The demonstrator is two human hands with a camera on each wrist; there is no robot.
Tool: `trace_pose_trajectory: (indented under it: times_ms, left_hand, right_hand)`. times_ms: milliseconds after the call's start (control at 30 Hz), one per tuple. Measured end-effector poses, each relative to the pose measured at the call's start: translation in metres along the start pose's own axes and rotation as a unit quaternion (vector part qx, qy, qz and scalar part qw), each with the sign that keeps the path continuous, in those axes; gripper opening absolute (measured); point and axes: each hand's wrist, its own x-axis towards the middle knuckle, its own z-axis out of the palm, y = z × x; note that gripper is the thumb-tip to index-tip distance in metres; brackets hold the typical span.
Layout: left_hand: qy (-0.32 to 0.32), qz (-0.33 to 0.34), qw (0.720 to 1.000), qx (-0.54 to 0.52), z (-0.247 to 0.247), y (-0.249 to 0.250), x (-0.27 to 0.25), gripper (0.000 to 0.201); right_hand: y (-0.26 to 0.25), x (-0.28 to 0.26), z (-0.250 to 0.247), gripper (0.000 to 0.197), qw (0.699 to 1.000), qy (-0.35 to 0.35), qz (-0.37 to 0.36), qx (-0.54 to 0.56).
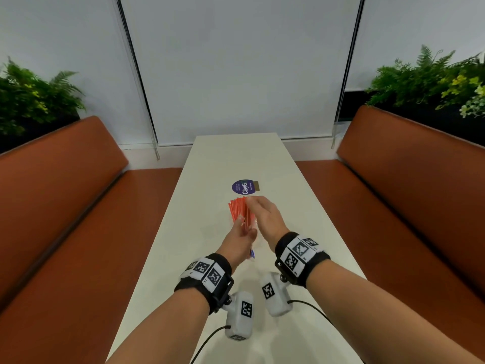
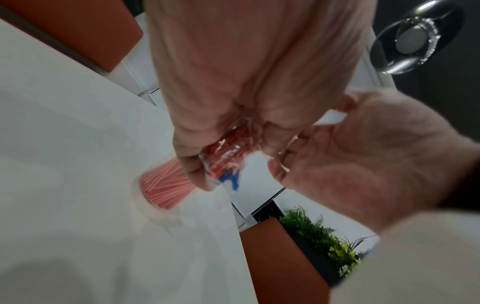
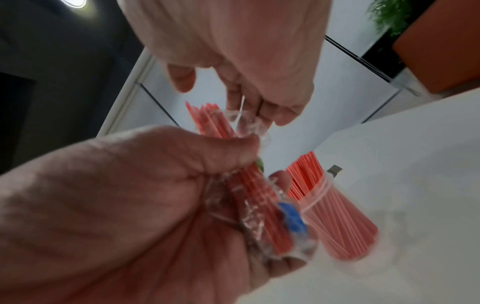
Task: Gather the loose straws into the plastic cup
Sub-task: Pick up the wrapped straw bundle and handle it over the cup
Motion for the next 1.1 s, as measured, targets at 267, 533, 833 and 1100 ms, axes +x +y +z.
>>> trace_pose_trajectory:
  times_ms: [267,533,833,1100]
  left_hand:
    - [-0.001,0.034,0.998,0.056,0.001,0.002,-0.009,0.033]
    - [-0.066,-0.073,0.968,0.233,-0.016,-0.02,-0.007,0.051]
    - [-0.136,-0.174,0.888,0.403,-0.024,-0.04,0.017,0.096]
    - [0.067,-0.13,0.919,0.366,-0.035,-0.021,0.071,0.106]
  right_hand:
    - [0.003,0.007,0.01,0.026,0.999,-0.029,0.024,0.014]
    - [-0.006,0.025,-0.002,0.028,0.998,0.02,-0.053,0.031]
    - [-0.003,0.065,-0.014,0.021,0.994,0.07,-0.08,0.04]
    - [0.007,0.105,-0.001,0.005,0.993,0.056,-0.103,0.029]
